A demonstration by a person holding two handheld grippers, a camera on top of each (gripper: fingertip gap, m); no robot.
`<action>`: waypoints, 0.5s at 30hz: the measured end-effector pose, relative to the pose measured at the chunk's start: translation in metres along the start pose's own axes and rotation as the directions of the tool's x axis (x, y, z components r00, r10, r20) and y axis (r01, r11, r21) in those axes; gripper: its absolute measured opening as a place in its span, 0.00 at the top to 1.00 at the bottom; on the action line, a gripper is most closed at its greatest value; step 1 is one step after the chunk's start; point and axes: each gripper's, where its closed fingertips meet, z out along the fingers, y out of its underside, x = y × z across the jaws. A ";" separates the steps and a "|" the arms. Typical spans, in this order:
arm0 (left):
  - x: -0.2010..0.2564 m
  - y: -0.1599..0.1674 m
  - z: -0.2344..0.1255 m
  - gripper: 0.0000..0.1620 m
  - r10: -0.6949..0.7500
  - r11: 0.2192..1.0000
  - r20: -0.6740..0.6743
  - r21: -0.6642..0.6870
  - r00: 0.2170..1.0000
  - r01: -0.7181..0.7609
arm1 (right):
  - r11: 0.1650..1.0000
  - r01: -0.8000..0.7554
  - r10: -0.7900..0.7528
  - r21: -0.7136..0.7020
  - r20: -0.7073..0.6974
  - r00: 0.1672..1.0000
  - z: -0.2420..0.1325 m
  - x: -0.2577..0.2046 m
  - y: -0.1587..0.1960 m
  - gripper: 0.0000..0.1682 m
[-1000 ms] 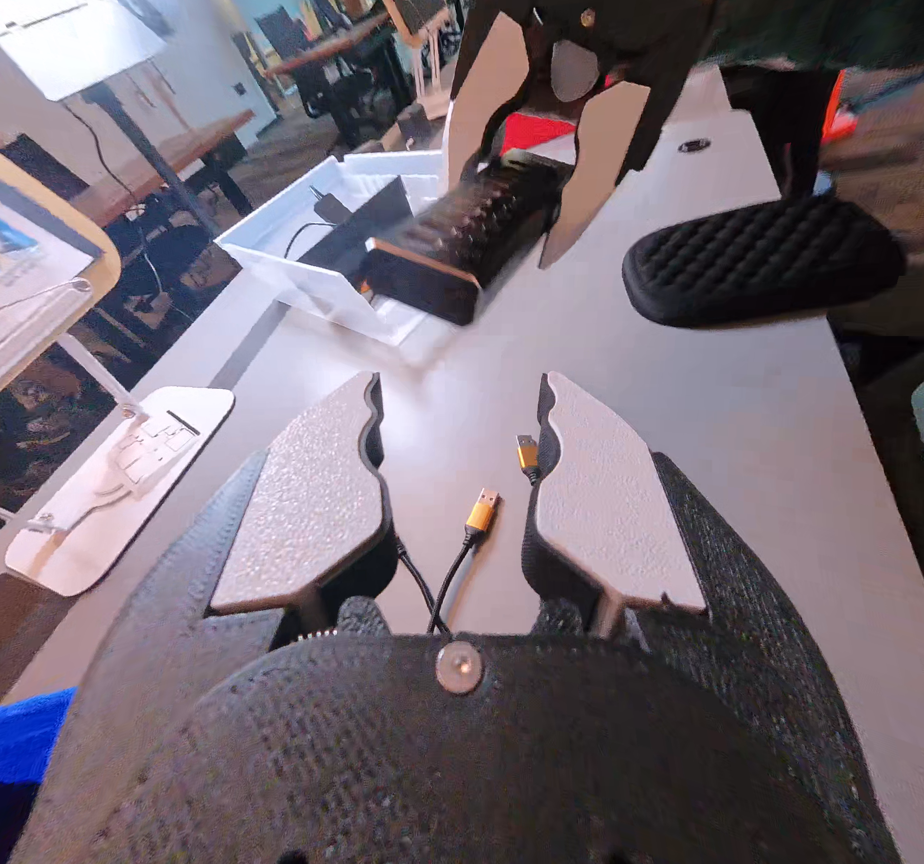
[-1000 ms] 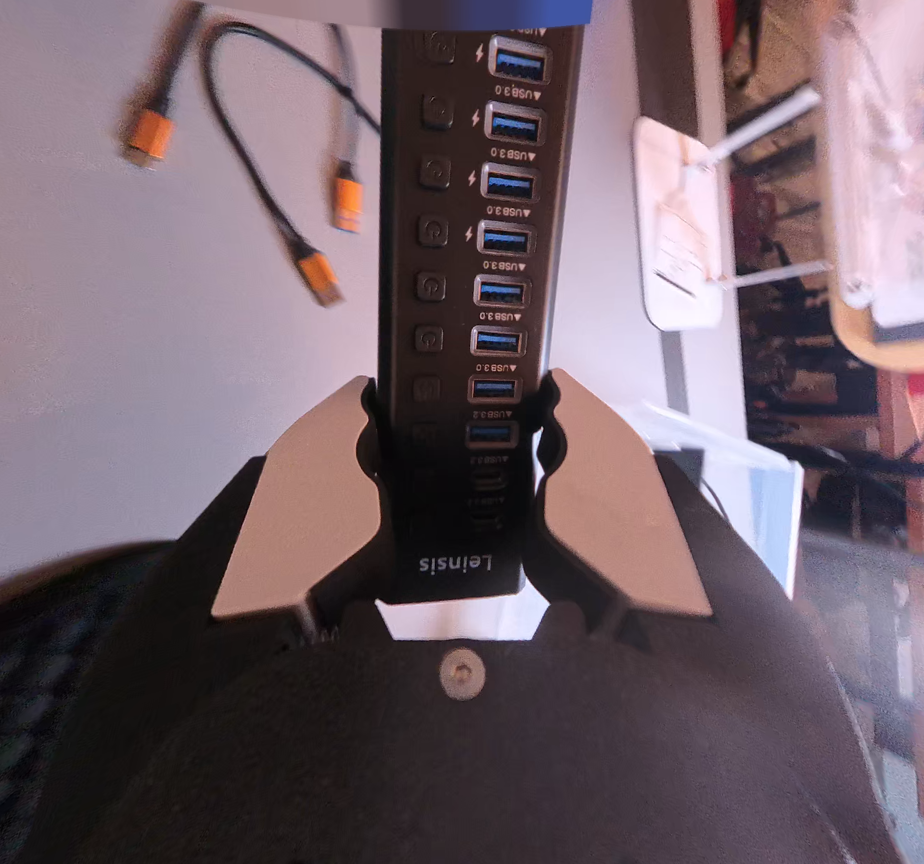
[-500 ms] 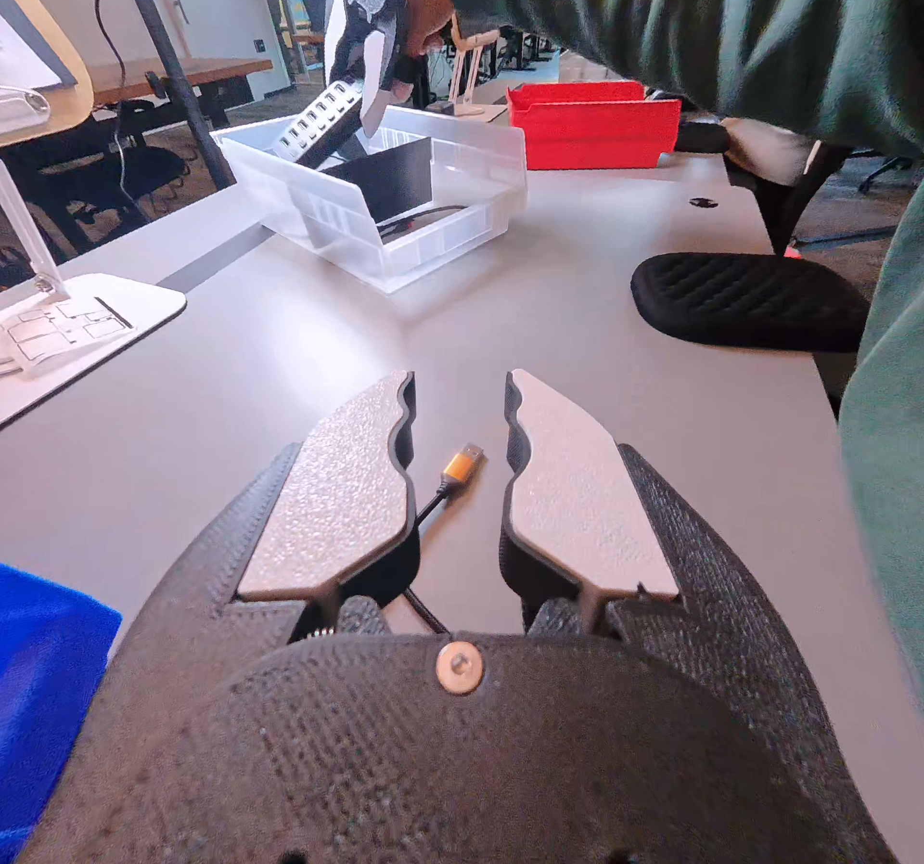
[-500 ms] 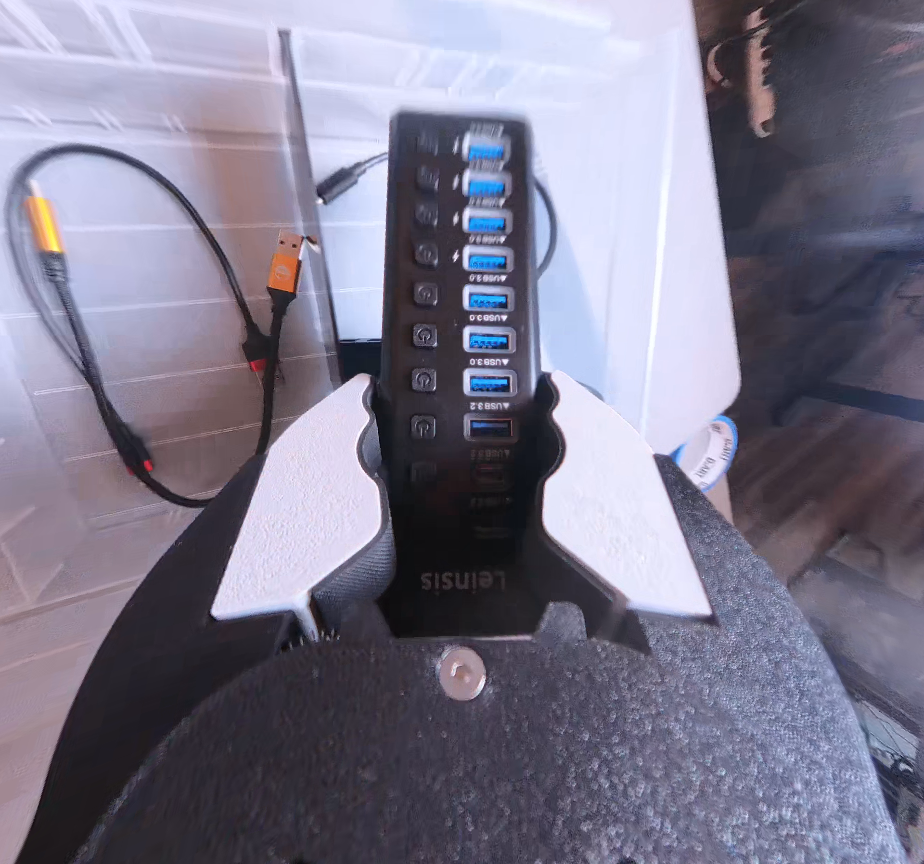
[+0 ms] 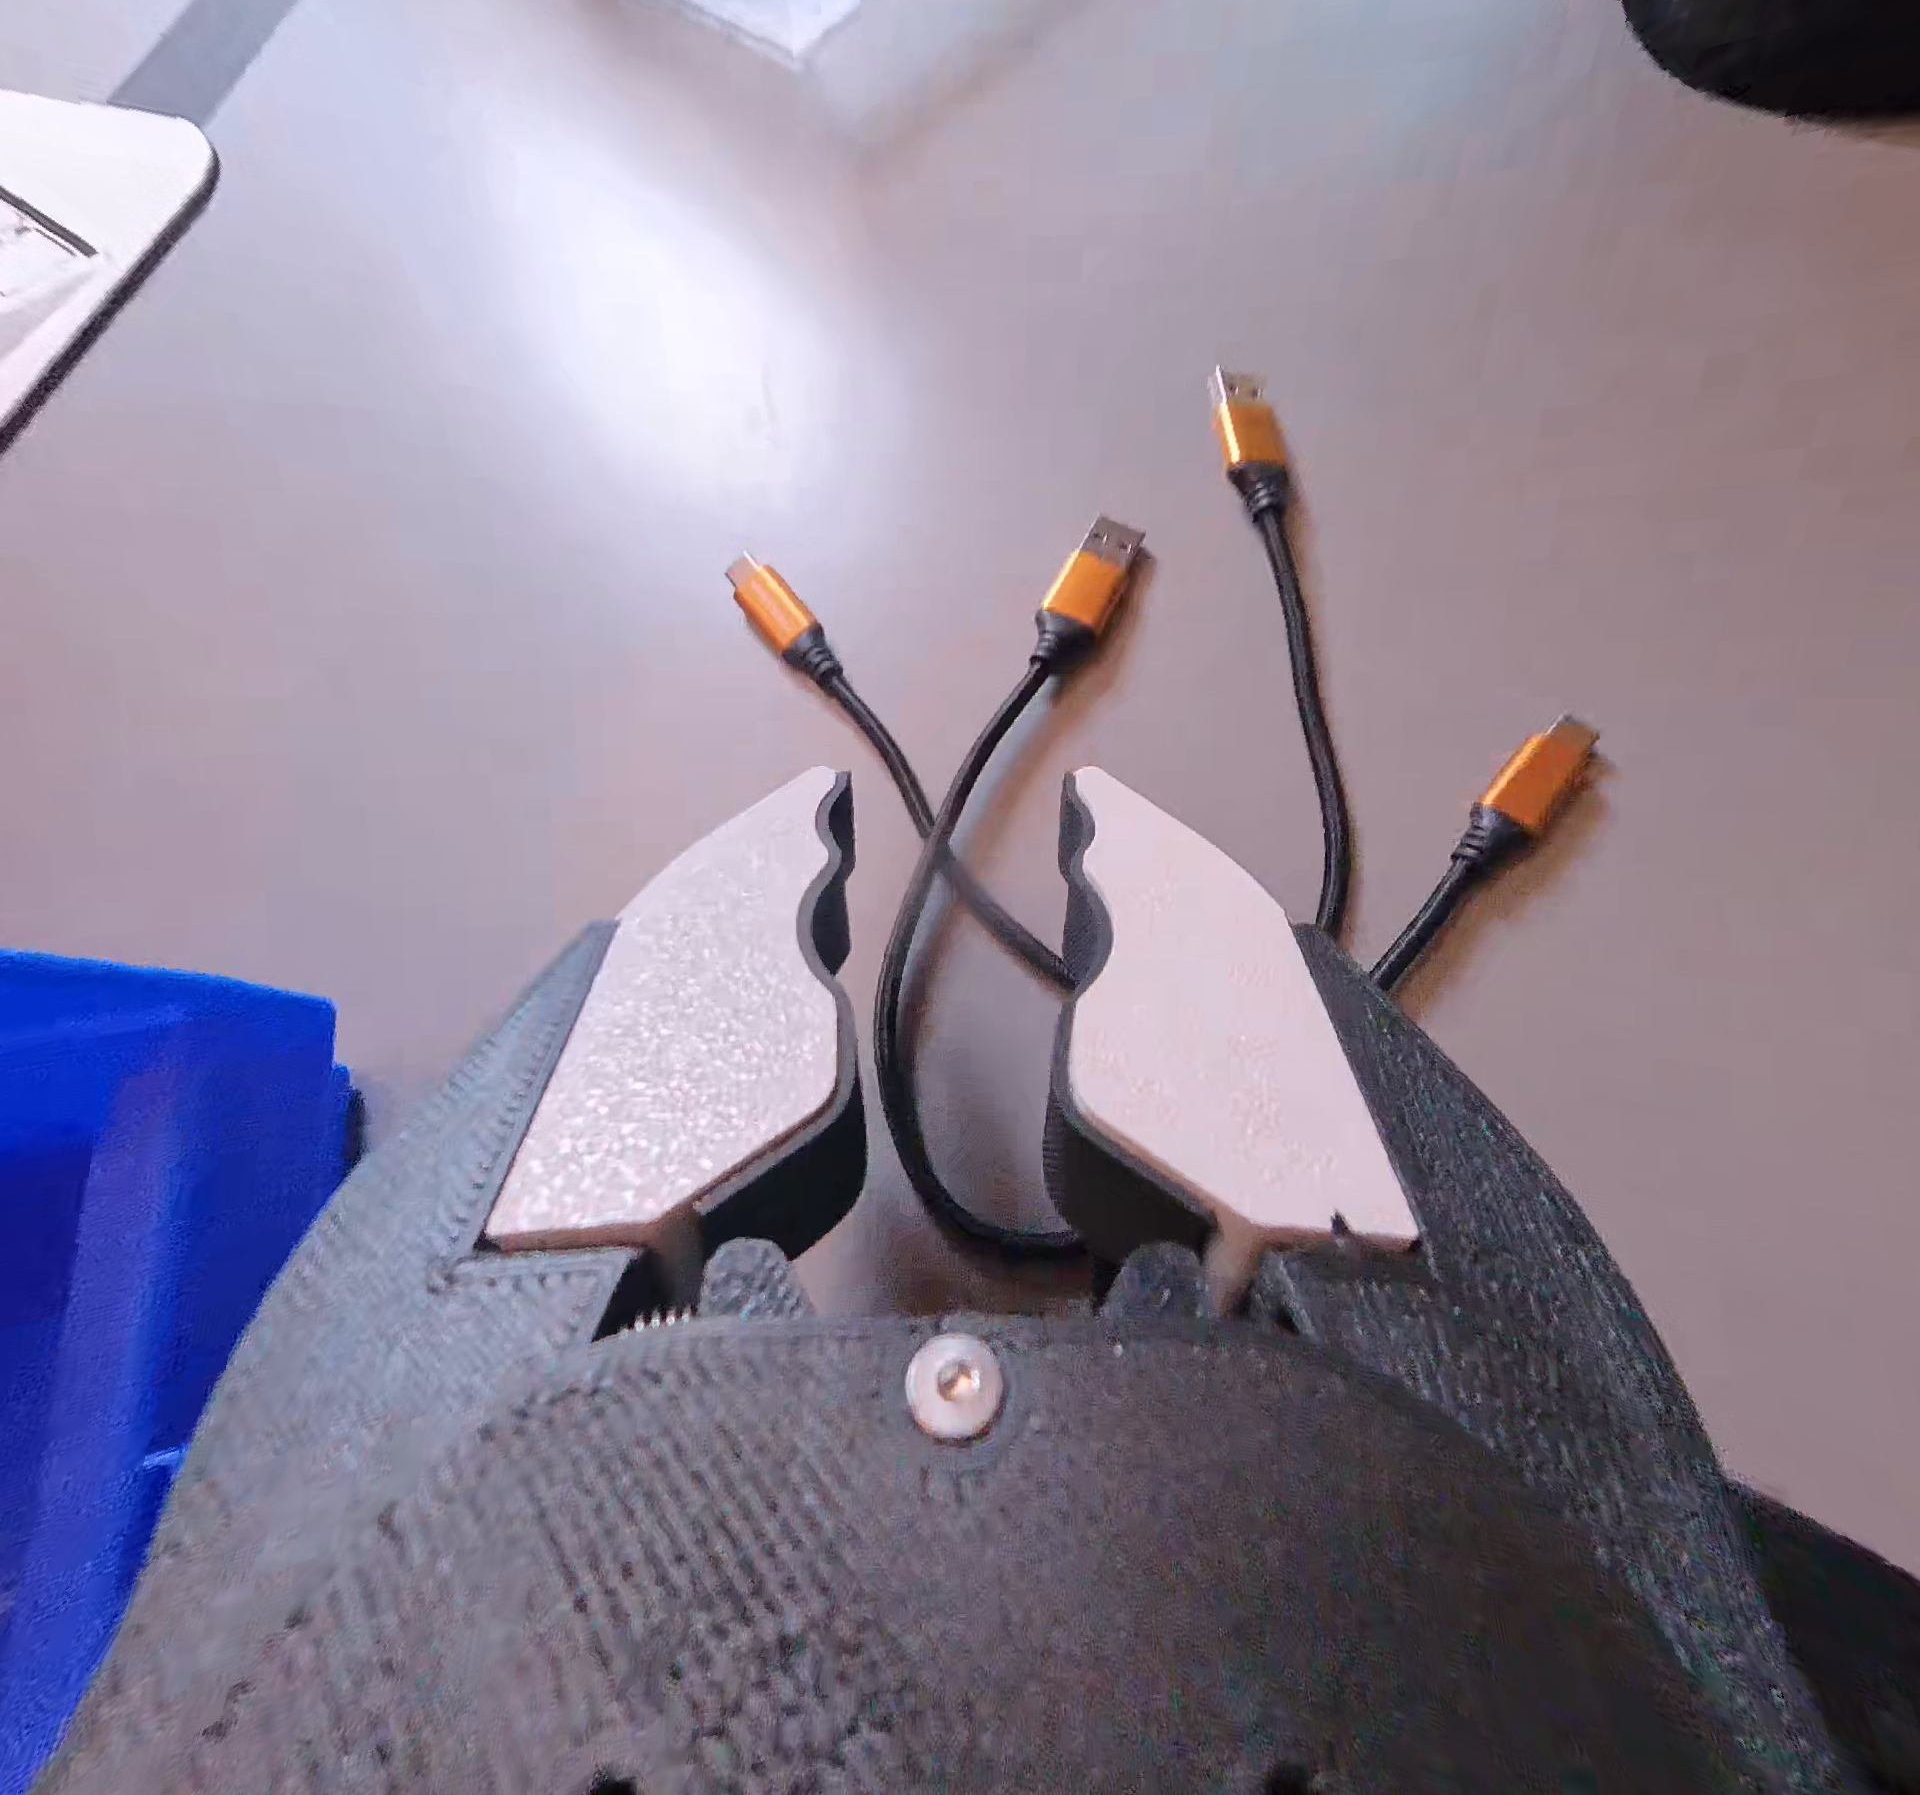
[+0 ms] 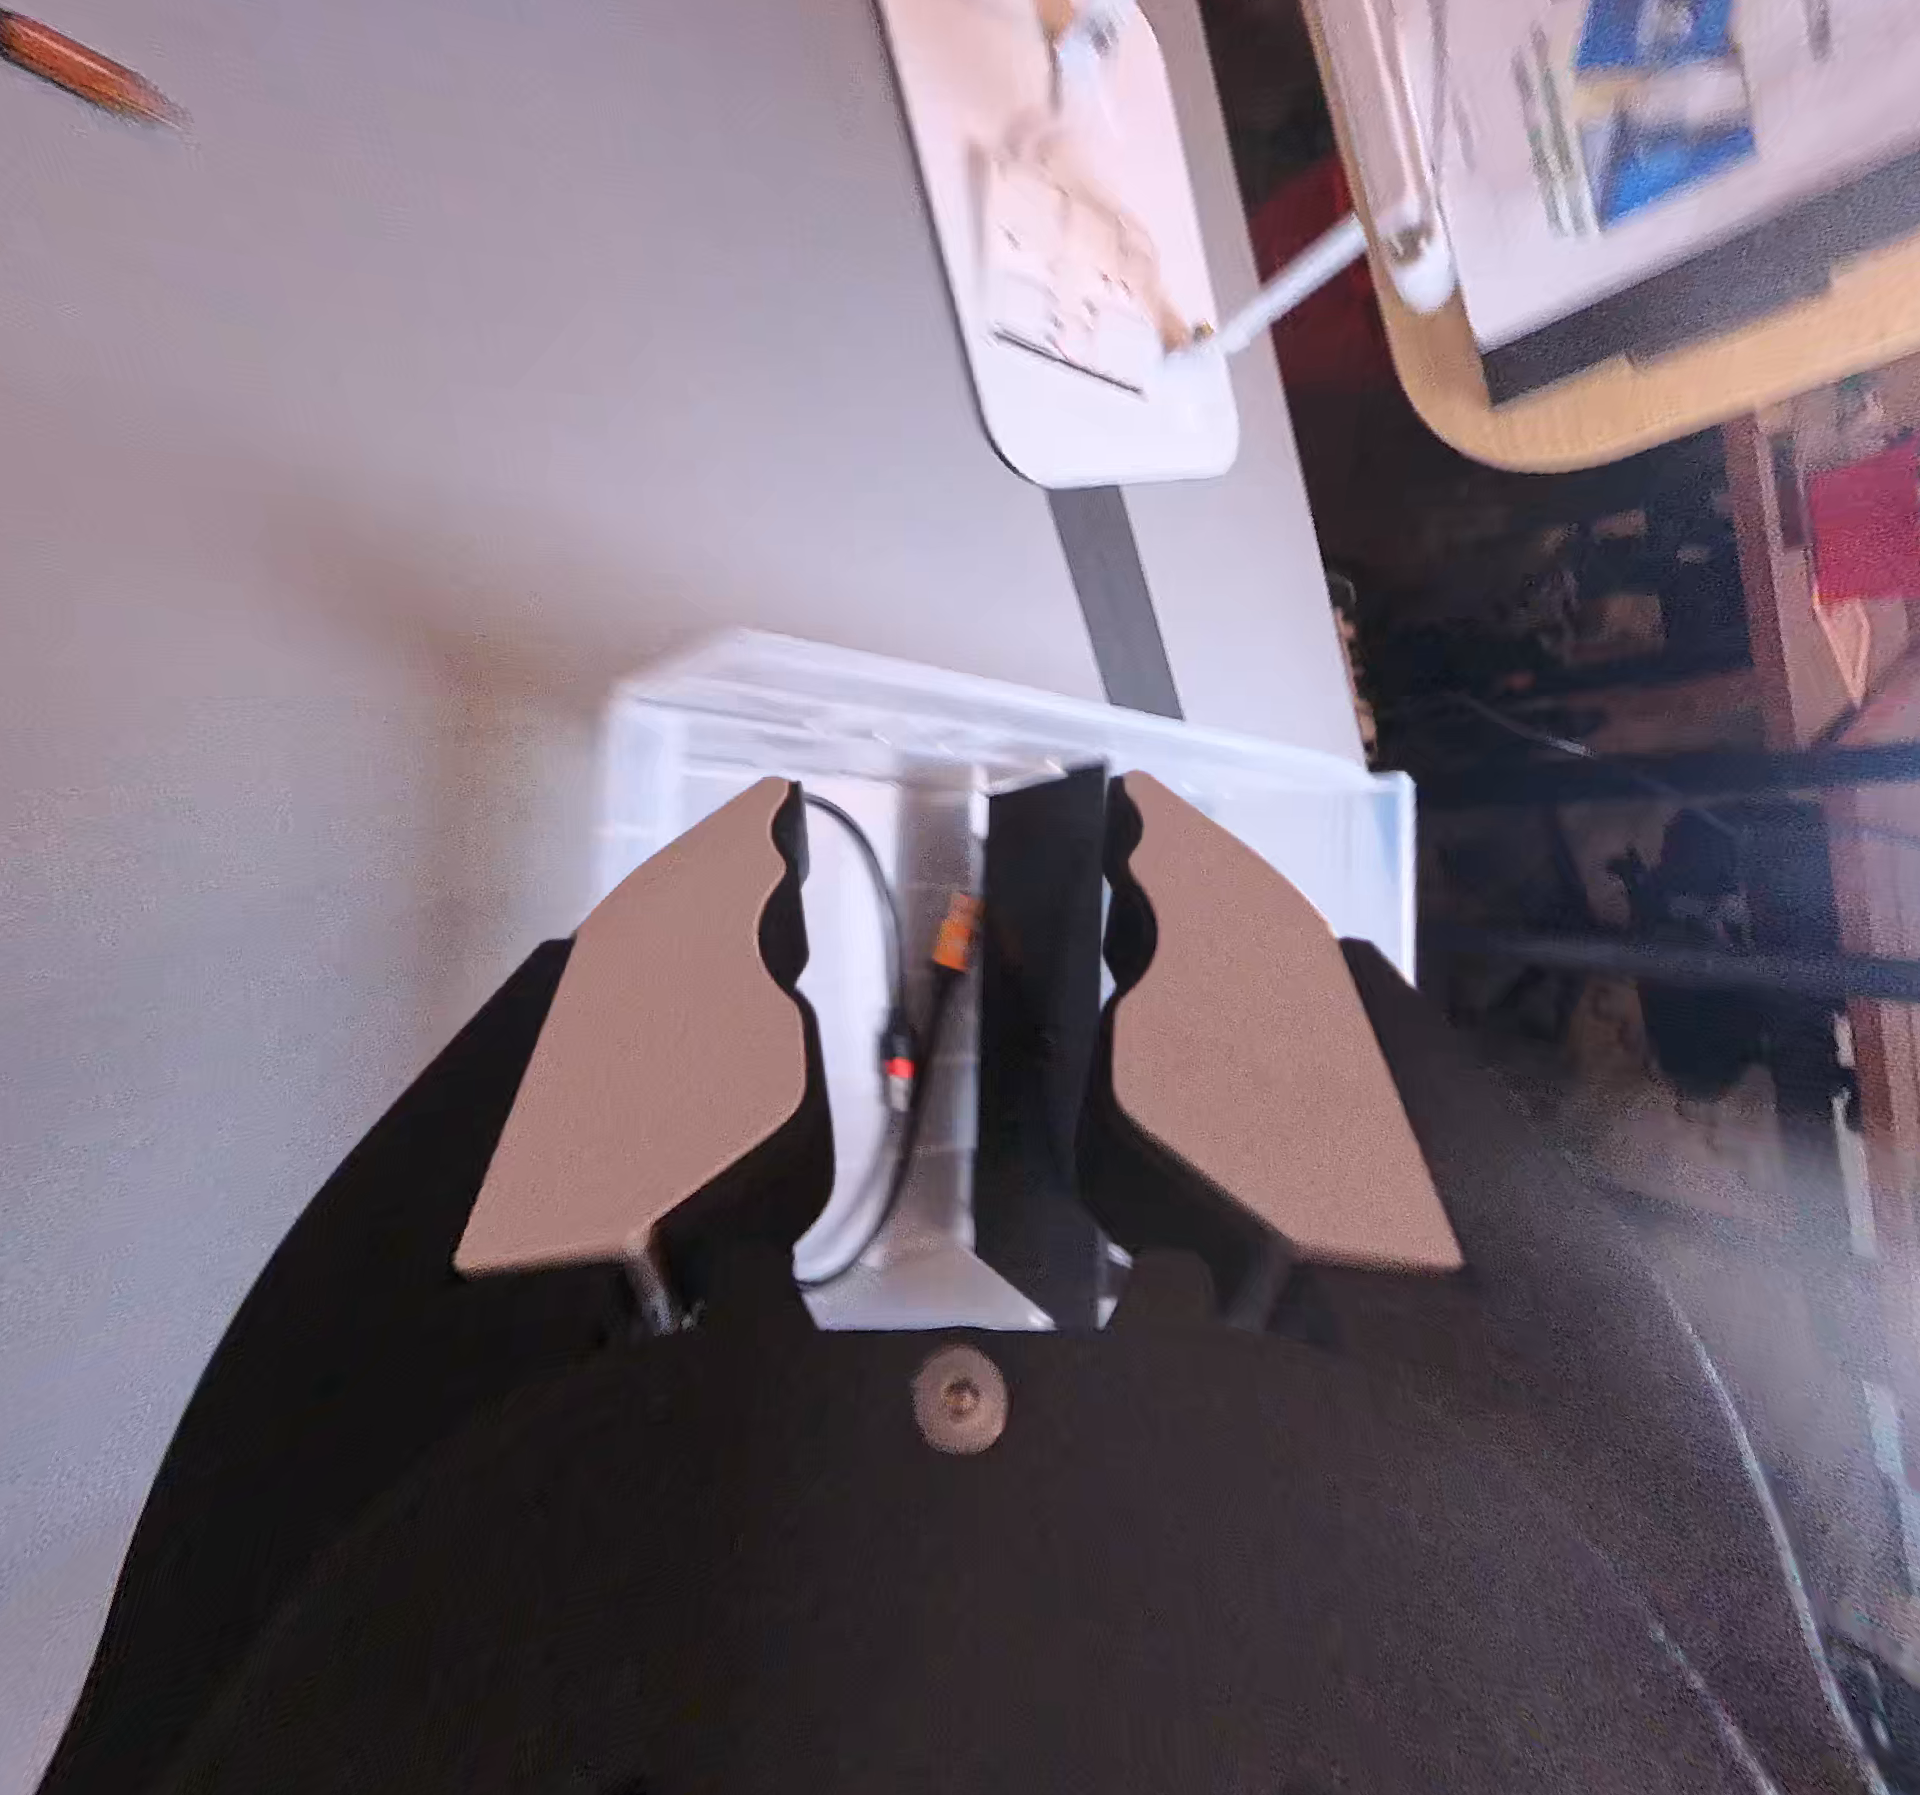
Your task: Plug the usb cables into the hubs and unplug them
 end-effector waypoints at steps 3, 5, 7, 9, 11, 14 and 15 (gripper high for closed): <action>-0.003 0.012 0.002 0.81 -0.011 0.998 0.002 -0.055 1.000 0.011 | 0.993 0.008 -0.017 0.116 0.076 0.997 -0.014 -0.064 -0.034 0.71; -0.005 0.020 0.003 0.82 -0.007 0.994 0.017 -0.106 1.000 0.009 | 0.987 -0.007 -0.015 0.162 0.136 0.991 -0.018 -0.103 -0.045 0.73; -0.005 0.025 0.004 0.92 0.004 0.991 0.020 -0.137 1.000 -0.001 | 0.982 -0.031 -0.004 0.187 0.185 0.983 -0.018 -0.133 -0.050 0.73; -0.007 0.025 0.002 0.97 0.051 0.986 0.048 -0.161 0.998 -0.042 | 0.975 -0.060 0.009 0.216 0.231 0.973 -0.017 -0.156 -0.053 0.74; -0.007 0.015 -0.004 0.97 0.067 0.989 0.069 -0.136 0.995 -0.057 | 0.969 -0.084 0.022 0.231 0.261 0.965 -0.014 -0.171 -0.056 0.75; -0.003 -0.007 -0.016 0.97 0.040 0.998 0.051 -0.055 0.998 -0.037 | 0.961 -0.111 0.033 0.255 0.289 0.957 -0.011 -0.187 -0.067 0.76; 0.000 -0.012 -0.019 0.97 0.045 0.998 0.049 -0.040 0.998 -0.043 | 0.957 -0.111 0.030 0.269 0.288 0.957 -0.012 -0.190 -0.073 0.76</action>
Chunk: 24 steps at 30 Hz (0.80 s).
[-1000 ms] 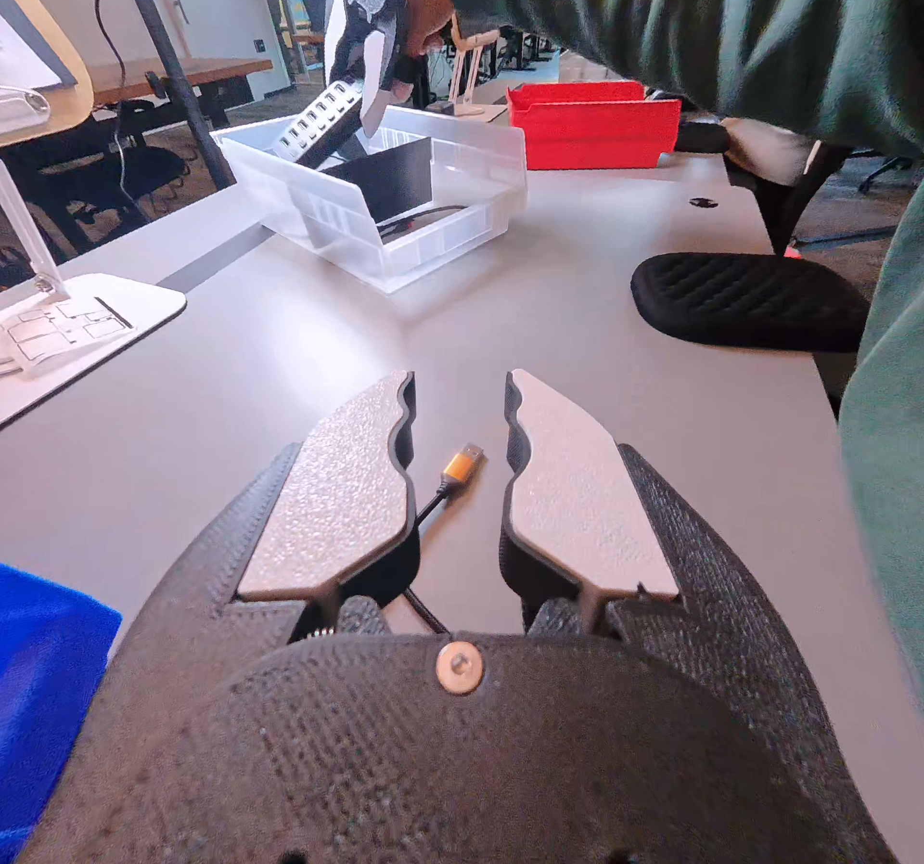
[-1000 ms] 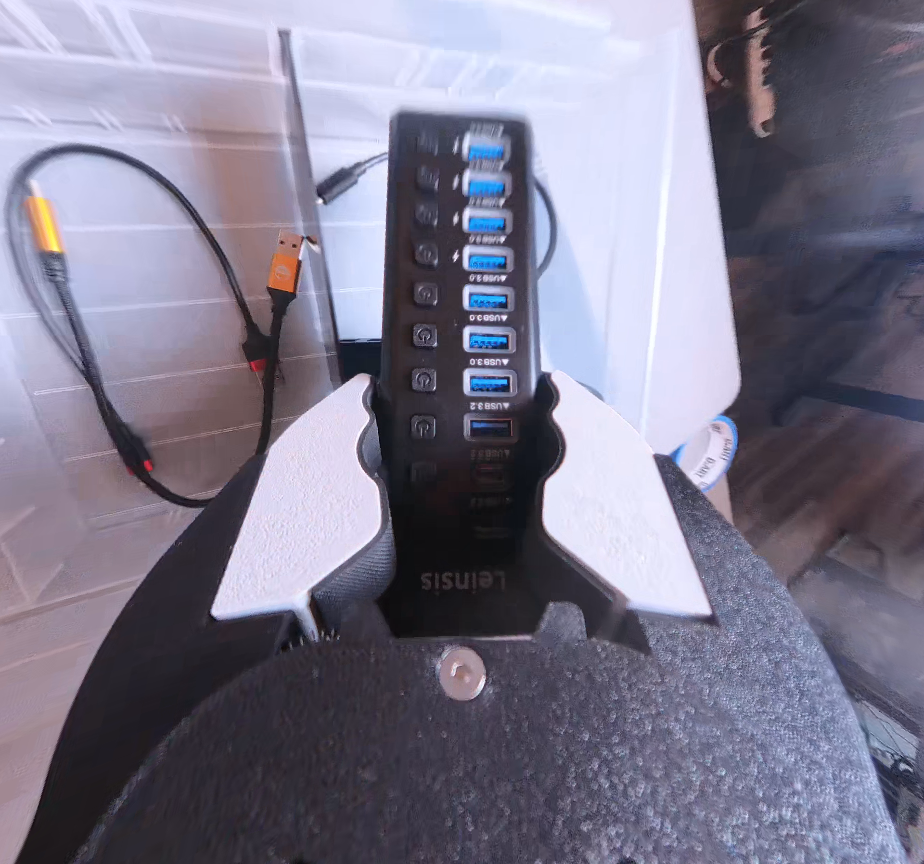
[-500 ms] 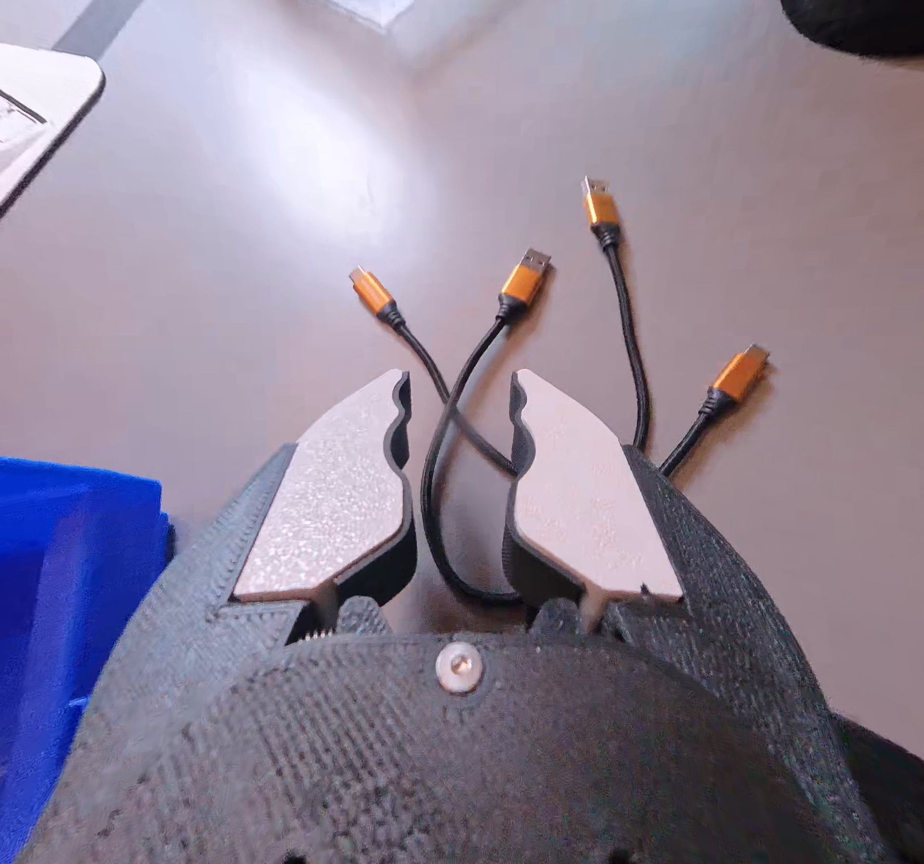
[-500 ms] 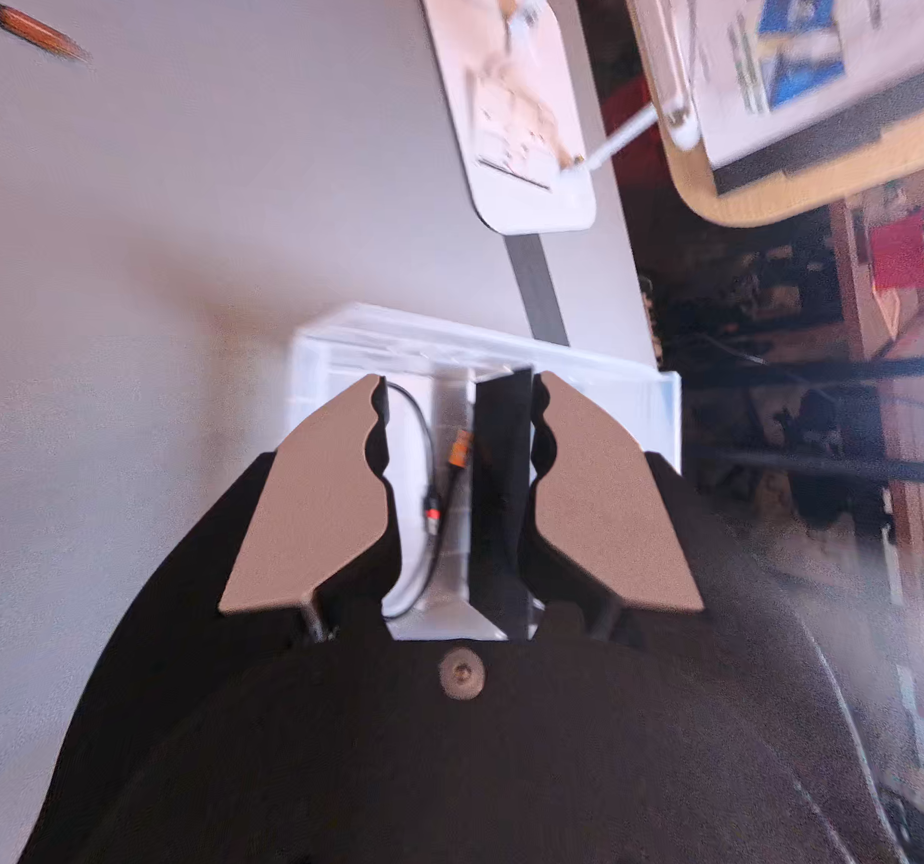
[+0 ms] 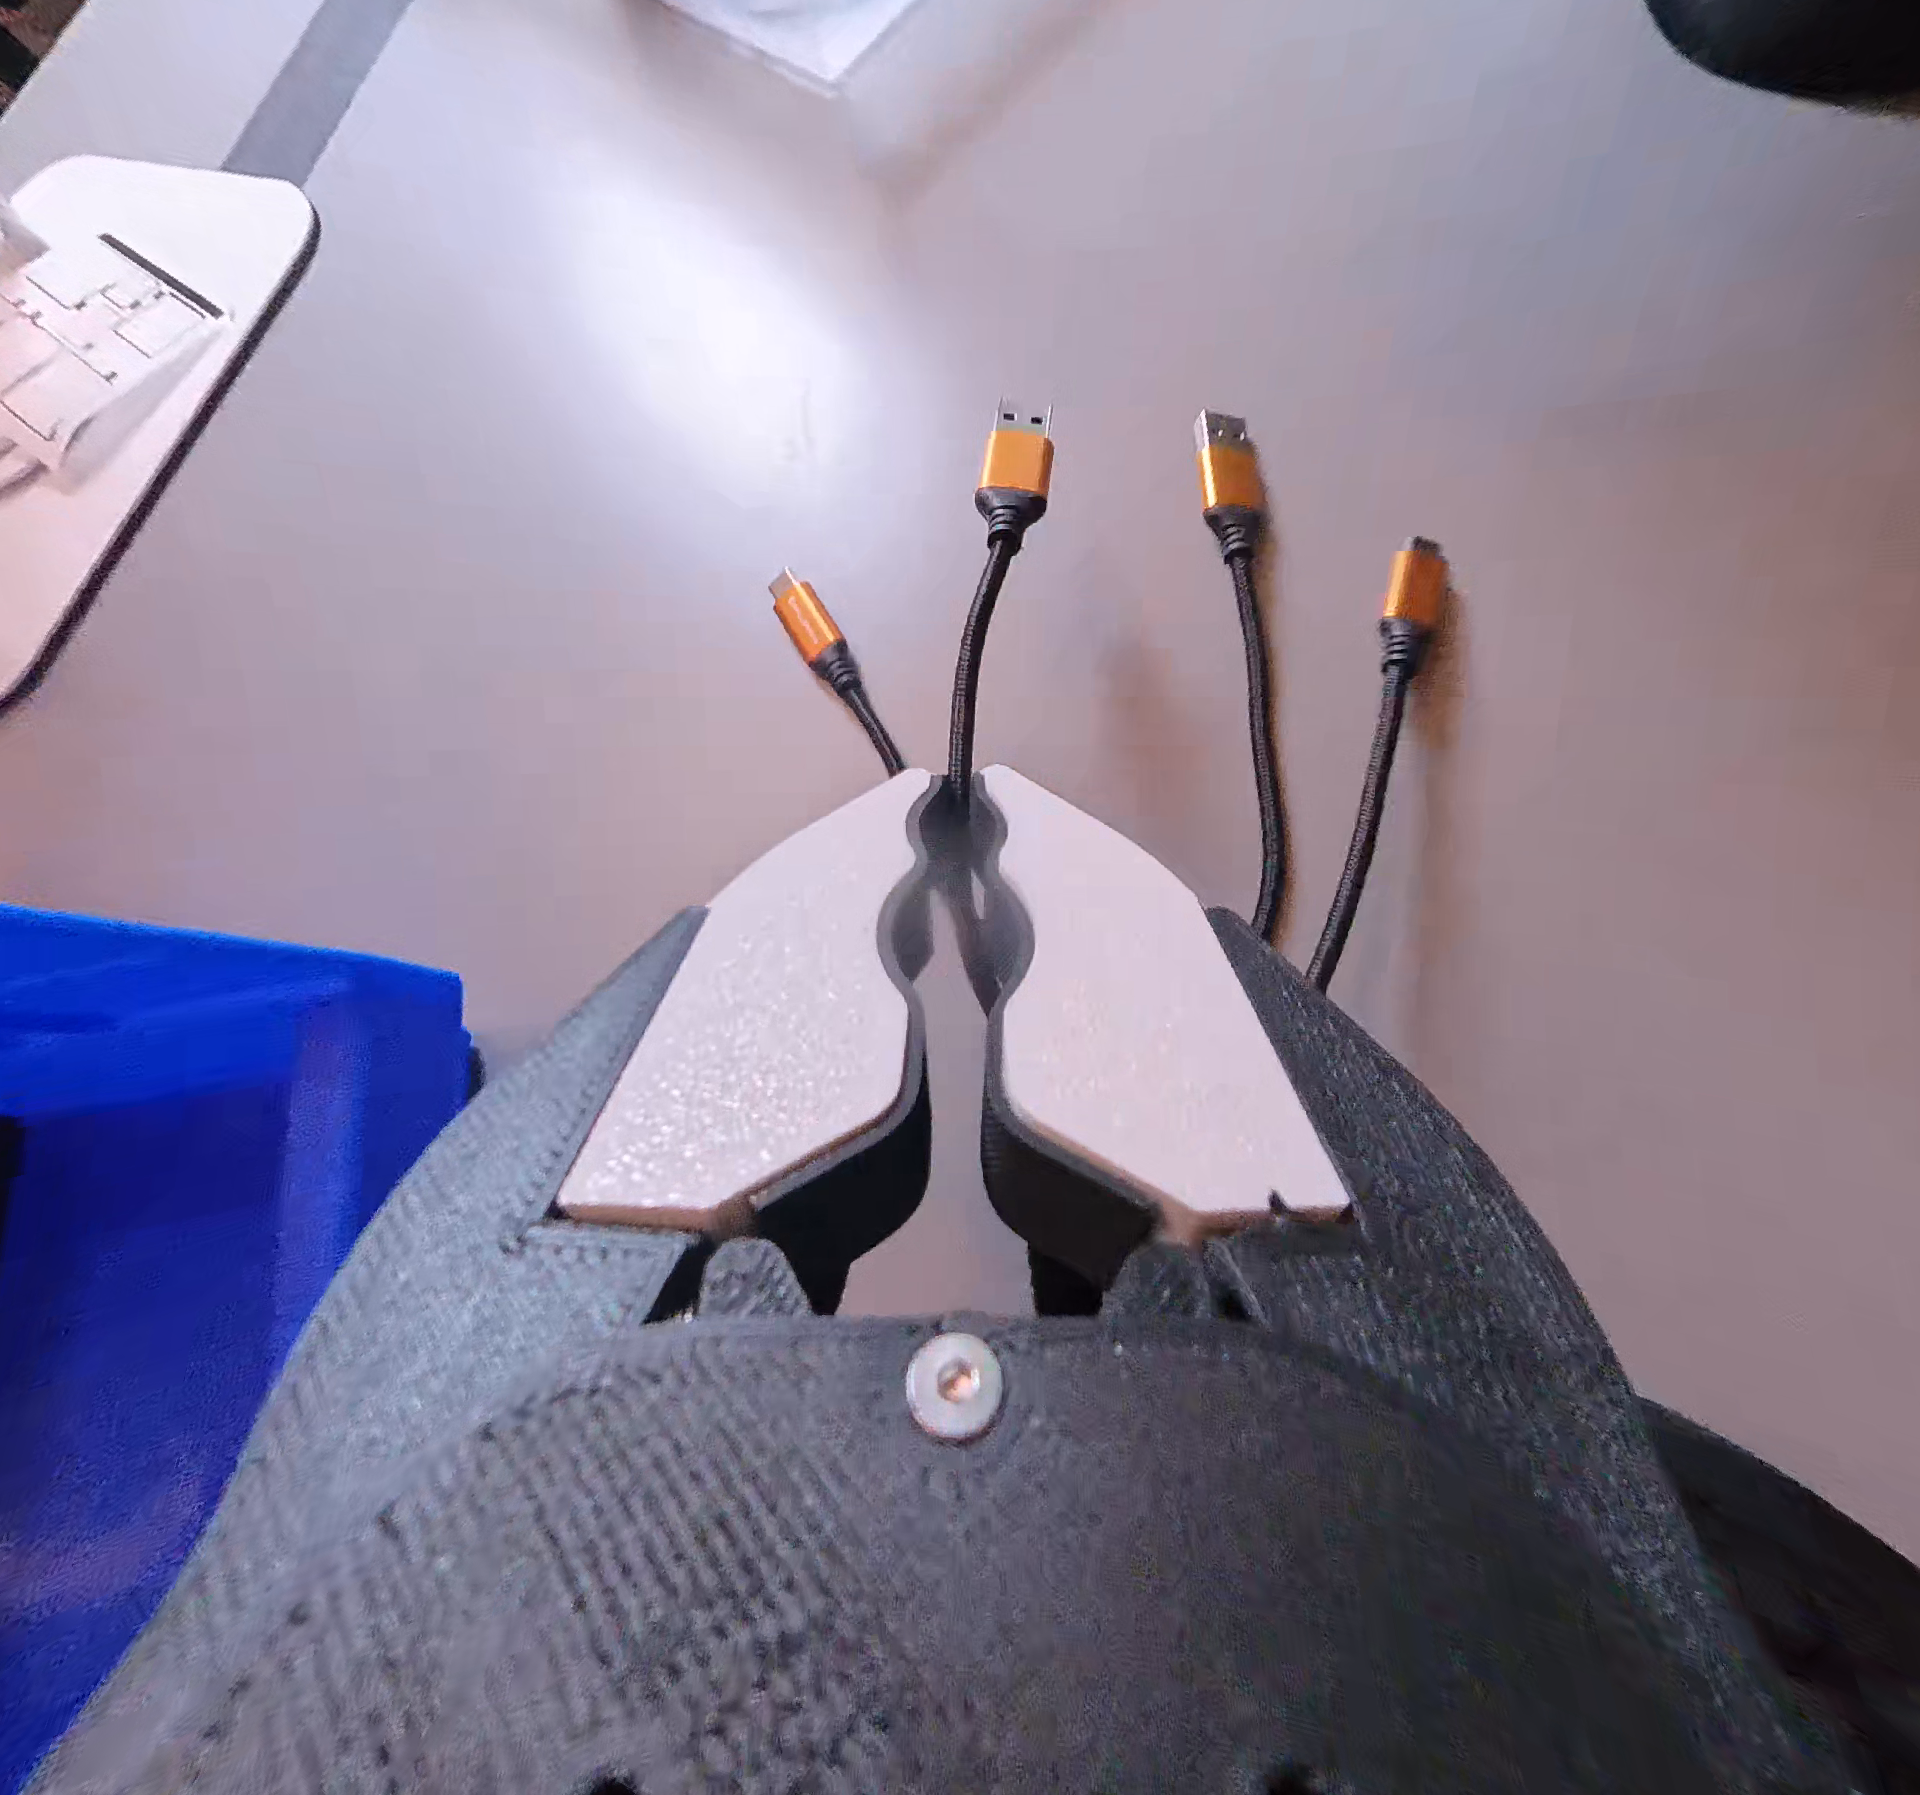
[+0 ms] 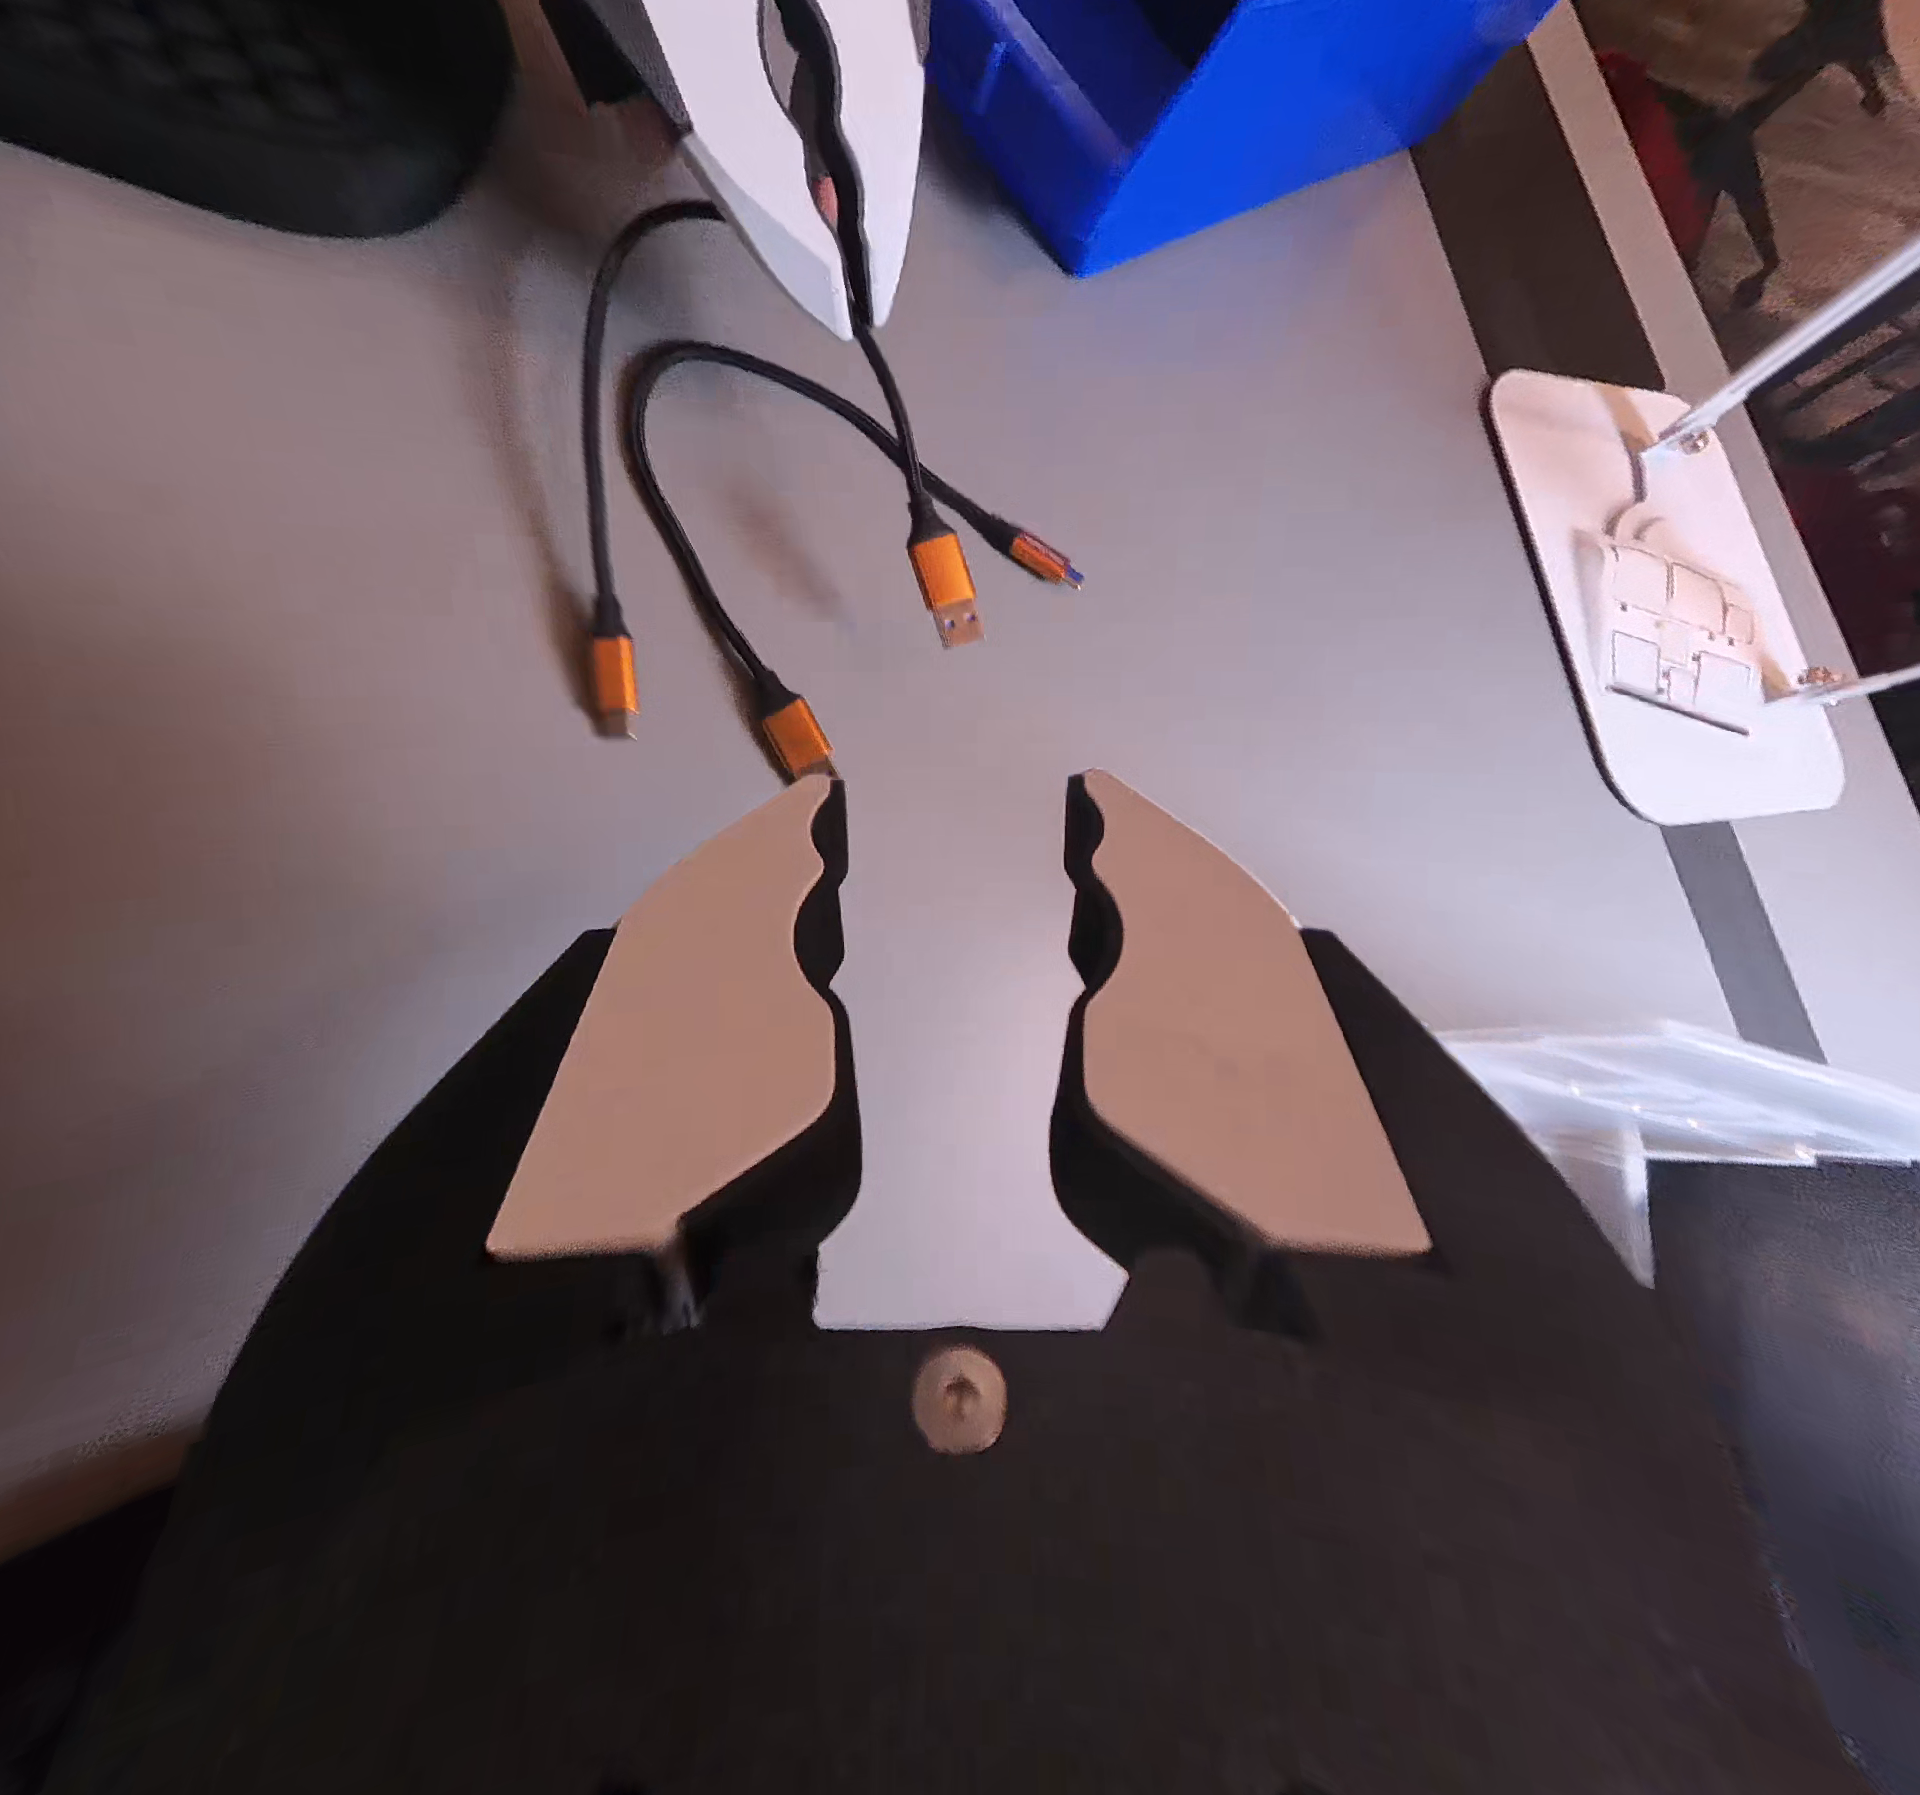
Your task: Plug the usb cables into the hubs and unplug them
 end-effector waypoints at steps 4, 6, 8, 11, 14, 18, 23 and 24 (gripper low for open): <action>0.019 -0.023 -0.004 0.98 0.020 0.998 -0.034 0.054 0.999 -0.018 | 0.997 0.060 -0.060 0.042 -0.017 0.998 0.012 -0.010 -0.032 0.76; 0.029 -0.030 -0.002 0.97 0.062 0.997 -0.029 0.043 0.998 -0.061 | 0.993 0.117 -0.117 0.030 0.000 0.993 0.024 -0.023 -0.045 0.78; 0.042 -0.040 -0.001 0.98 0.096 0.994 -0.040 0.053 0.995 -0.094 | 0.984 0.179 -0.179 -0.023 0.015 0.984 0.040 -0.034 -0.048 0.79; 0.053 -0.050 -0.003 0.97 0.133 0.988 -0.044 0.086 0.990 -0.129 | 0.958 0.258 -0.254 -0.121 0.050 0.966 0.060 -0.044 -0.035 0.93; 0.057 -0.061 -0.010 0.97 0.146 0.971 -0.045 0.197 0.988 -0.135 | 0.968 0.236 -0.230 -0.080 0.078 0.970 0.053 -0.044 -0.039 0.98; 0.027 -0.085 -0.038 0.74 0.022 0.910 0.022 0.413 1.000 -0.029 | 0.992 0.125 -0.124 -0.010 0.026 0.992 0.005 -0.009 -0.052 0.98; -0.005 -0.080 -0.058 0.76 -0.108 0.855 0.025 0.513 0.994 0.080 | 1.000 0.012 -0.016 -0.023 -0.205 0.979 -0.084 0.087 -0.047 0.98; -0.008 -0.075 -0.056 0.77 -0.109 0.864 0.036 0.498 0.993 0.077 | 0.999 -0.001 -0.010 -0.039 -0.271 0.963 -0.100 0.108 -0.042 0.98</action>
